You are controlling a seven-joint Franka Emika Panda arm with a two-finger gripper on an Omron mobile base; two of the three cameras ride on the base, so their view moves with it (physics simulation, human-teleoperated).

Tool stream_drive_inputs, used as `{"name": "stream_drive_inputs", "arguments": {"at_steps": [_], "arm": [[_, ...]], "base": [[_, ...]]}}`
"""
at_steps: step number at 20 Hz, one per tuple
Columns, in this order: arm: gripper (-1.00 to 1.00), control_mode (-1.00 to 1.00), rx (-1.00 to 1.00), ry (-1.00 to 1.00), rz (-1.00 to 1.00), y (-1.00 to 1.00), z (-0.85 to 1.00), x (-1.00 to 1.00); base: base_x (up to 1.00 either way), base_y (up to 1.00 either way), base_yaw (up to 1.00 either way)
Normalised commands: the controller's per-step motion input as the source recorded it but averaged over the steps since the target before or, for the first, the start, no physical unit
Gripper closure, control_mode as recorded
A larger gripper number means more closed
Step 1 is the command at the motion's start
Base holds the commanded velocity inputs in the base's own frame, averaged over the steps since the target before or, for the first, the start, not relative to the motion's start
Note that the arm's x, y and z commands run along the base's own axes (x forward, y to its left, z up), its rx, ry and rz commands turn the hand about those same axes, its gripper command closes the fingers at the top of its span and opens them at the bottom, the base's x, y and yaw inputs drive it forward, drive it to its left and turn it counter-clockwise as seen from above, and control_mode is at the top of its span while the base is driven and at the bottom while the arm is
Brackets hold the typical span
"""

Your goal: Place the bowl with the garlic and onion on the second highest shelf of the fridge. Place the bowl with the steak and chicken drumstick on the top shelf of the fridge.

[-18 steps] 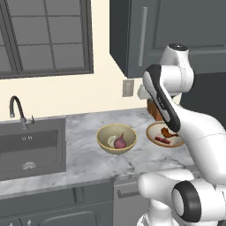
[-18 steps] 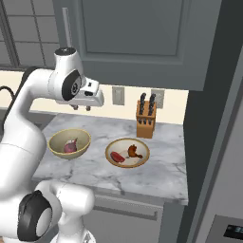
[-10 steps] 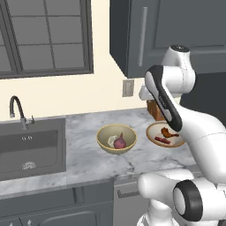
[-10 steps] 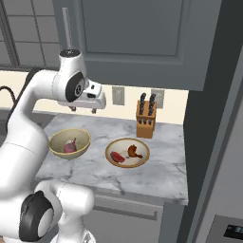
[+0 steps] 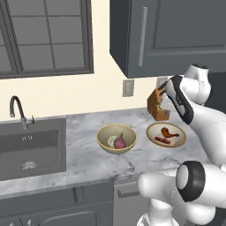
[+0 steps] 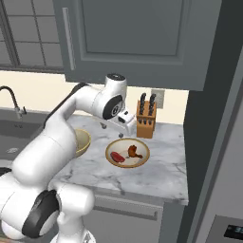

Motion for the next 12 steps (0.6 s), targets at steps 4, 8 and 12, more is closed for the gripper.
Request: {"name": "stream_drive_inputs", "arguments": {"at_steps": [4,8,12], "arm": [[-1.0,-1.0,0.21,0.25,-0.46,-1.0,-0.85,0.0],[-1.0,-1.0,0.19,0.17,-0.39,-0.91,-0.55,0.02],[-1.0,-1.0,0.09,0.08,-0.28,-0.87,-0.62,0.0]], "base": [[0.0,0.0,0.0],[0.0,0.0,0.0],[0.0,0.0,0.0]]}}
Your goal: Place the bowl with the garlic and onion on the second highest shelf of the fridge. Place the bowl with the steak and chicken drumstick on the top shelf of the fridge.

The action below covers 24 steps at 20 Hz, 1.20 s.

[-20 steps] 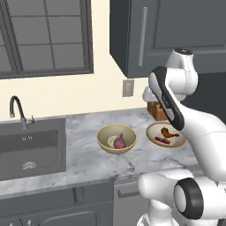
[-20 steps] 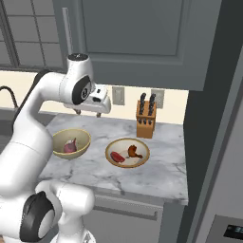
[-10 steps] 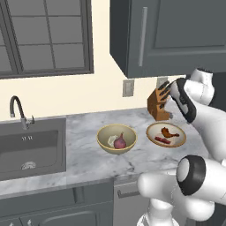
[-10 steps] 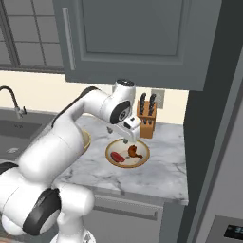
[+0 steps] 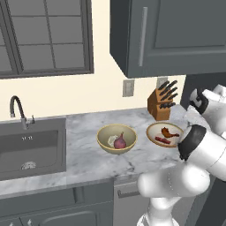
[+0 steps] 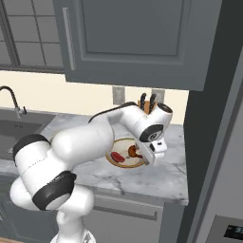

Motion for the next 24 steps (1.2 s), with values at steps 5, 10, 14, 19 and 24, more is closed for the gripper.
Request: {"name": "stream_drive_inputs", "arguments": {"at_steps": [5,10,14,19,24], "arm": [[-1.0,-1.0,0.16,0.0,-0.25,-0.33,-0.72,0.05],[-1.0,-1.0,0.06,-0.02,-0.13,0.42,-0.41,0.12],[-1.0,-1.0,0.01,0.0,-0.1,0.51,-0.2,0.06],[-1.0,-1.0,0.0,-0.01,-0.11,0.53,-0.17,0.02],[-1.0,-1.0,0.0,-0.02,-0.09,0.26,-0.31,0.29]], "base": [[0.0,0.0,0.0],[0.0,0.0,0.0],[0.0,0.0,0.0],[0.0,0.0,0.0],[0.0,0.0,0.0]]}}
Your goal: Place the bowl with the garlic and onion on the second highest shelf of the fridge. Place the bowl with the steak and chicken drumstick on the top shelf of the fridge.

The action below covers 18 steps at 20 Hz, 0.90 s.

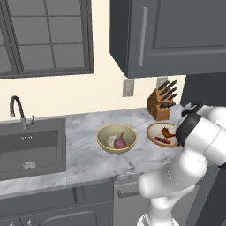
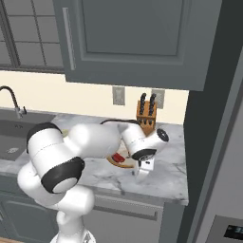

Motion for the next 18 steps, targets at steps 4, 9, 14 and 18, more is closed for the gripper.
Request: {"name": "stream_drive_inputs", "arguments": {"at_steps": [4,9,14,18], "arm": [[-1.0,-1.0,0.0,0.0,-0.04,0.0,-0.32,0.38],[-1.0,-1.0,0.0,-0.01,0.0,0.0,-0.24,0.32],[1.0,-1.0,0.0,-0.02,0.0,0.0,-0.07,0.07],[1.0,-1.0,0.01,-0.01,0.0,0.0,0.02,-0.02]], "base": [[0.0,0.0,0.0],[0.0,0.0,0.0],[0.0,0.0,0.0],[0.0,0.0,0.0]]}}
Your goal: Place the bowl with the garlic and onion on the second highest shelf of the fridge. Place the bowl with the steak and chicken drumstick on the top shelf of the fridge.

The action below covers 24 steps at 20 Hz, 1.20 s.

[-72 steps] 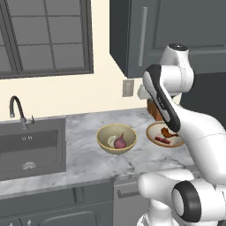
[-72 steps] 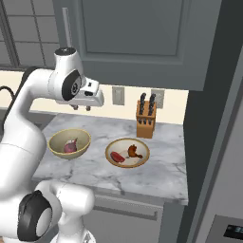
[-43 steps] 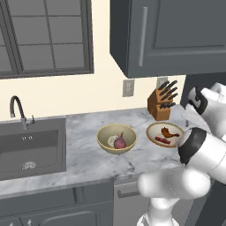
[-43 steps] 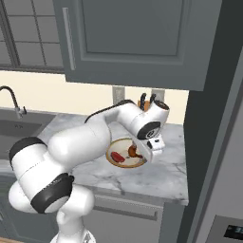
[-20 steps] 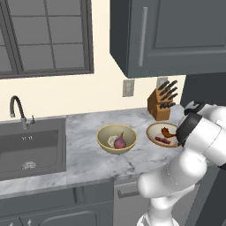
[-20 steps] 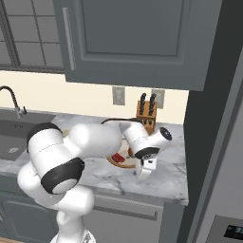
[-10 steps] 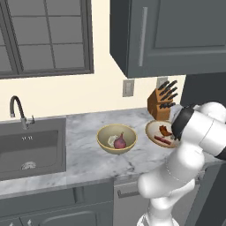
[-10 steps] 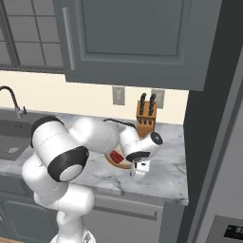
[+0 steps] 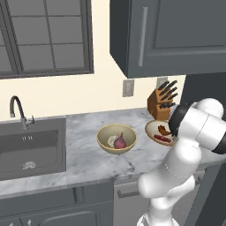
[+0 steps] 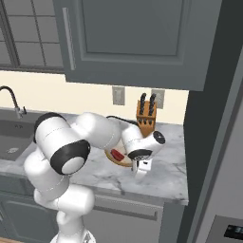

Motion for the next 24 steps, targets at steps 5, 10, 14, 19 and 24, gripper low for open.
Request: {"name": "stream_drive_inputs", "arguments": {"at_steps": [5,10,14,19,24], "arm": [[1.0,-1.0,0.01,-0.08,-0.01,0.03,0.39,-0.27],[1.0,-1.0,0.0,-0.17,-0.02,0.38,0.92,-0.62],[1.0,-1.0,0.0,-0.26,-0.02,0.78,1.0,-0.89],[1.0,-1.0,0.0,-0.36,-0.04,0.82,1.0,-1.0],[1.0,-1.0,-0.01,-0.28,-0.05,1.0,1.0,-1.0]], "base": [[0.0,0.0,0.0],[0.0,0.0,0.0],[0.0,0.0,0.0],[0.0,0.0,0.0],[0.0,0.0,0.0]]}}
